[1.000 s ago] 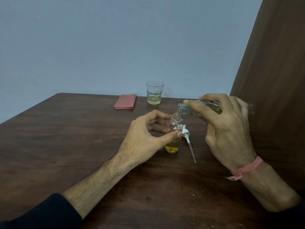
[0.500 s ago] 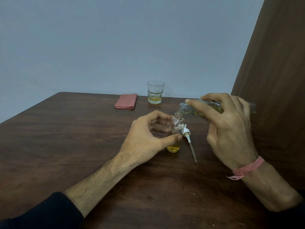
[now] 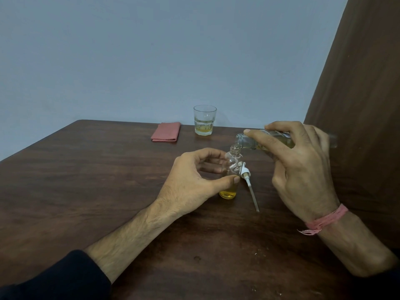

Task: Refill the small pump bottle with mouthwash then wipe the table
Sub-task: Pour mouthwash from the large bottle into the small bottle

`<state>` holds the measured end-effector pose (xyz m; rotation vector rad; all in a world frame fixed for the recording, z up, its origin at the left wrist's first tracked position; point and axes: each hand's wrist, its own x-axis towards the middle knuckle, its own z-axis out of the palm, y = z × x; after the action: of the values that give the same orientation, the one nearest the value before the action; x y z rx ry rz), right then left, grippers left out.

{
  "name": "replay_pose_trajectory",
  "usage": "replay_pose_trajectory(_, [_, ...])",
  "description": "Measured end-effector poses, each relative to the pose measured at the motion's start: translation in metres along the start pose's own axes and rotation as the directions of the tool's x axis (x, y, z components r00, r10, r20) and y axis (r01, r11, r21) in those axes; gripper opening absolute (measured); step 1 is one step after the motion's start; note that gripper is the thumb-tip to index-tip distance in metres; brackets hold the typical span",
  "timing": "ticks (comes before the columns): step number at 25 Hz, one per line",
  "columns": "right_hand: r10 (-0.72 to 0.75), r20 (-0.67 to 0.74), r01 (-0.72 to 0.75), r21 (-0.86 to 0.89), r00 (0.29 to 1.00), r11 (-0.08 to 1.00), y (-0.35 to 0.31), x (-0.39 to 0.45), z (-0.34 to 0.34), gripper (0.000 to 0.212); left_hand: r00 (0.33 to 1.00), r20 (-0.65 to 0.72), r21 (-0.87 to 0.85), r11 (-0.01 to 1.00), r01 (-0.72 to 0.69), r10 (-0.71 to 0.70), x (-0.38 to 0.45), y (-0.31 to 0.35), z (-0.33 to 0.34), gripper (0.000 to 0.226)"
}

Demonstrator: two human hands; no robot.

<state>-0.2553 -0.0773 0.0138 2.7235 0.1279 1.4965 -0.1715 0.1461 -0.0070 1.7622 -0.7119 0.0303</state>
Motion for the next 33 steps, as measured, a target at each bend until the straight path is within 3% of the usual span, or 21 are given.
replay_pose_trajectory(33, [-0.012,0.009,0.012,-0.01,1.0,1.0,-0.0004,0.0,-0.0011,0.092,1.0,0.014,0.034,0.999,-0.005,0.004,0.0008,-0.0038,-0.0018,0.042])
